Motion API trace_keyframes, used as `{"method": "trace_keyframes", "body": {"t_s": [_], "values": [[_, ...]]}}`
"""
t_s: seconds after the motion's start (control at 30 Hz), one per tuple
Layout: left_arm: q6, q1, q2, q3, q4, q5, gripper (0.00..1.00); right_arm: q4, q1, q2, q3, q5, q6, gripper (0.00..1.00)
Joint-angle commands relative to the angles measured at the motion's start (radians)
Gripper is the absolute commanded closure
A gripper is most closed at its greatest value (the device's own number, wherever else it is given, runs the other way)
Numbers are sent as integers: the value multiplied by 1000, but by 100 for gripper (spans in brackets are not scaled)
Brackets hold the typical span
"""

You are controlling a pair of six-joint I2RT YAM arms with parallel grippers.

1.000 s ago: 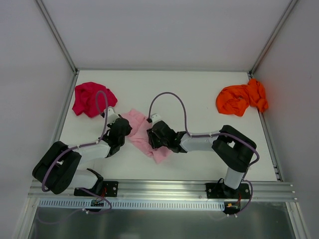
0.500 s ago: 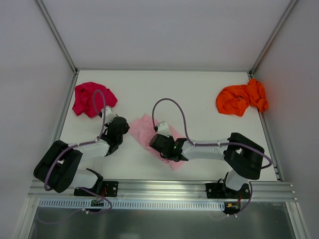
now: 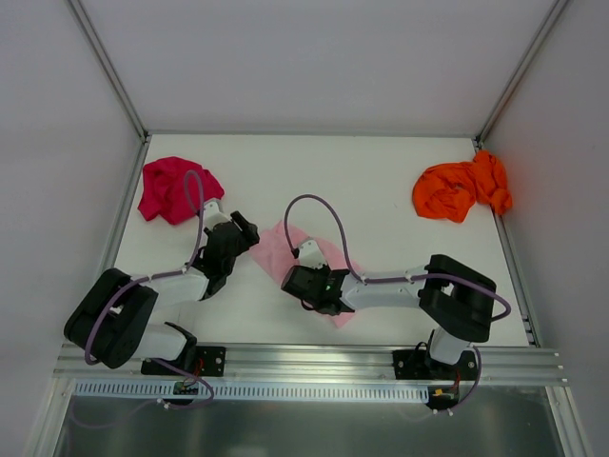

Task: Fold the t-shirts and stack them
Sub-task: Grab one side of the 2/3 rectangular tshirt with left arm

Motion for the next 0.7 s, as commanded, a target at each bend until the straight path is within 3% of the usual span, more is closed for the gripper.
{"method": "trace_keyframes", "body": {"t_s": [0.0,0.37,0.67], "values": [[52,8,-50,-13,72,43,44,21,-2,15,30,26,5,99],[82,8,-43,13,31,210,55,29,-16,24,46,18,-4,99],[46,6,-55,59,-144,189,55,29,-19,10,49,24,-12,99]]}}
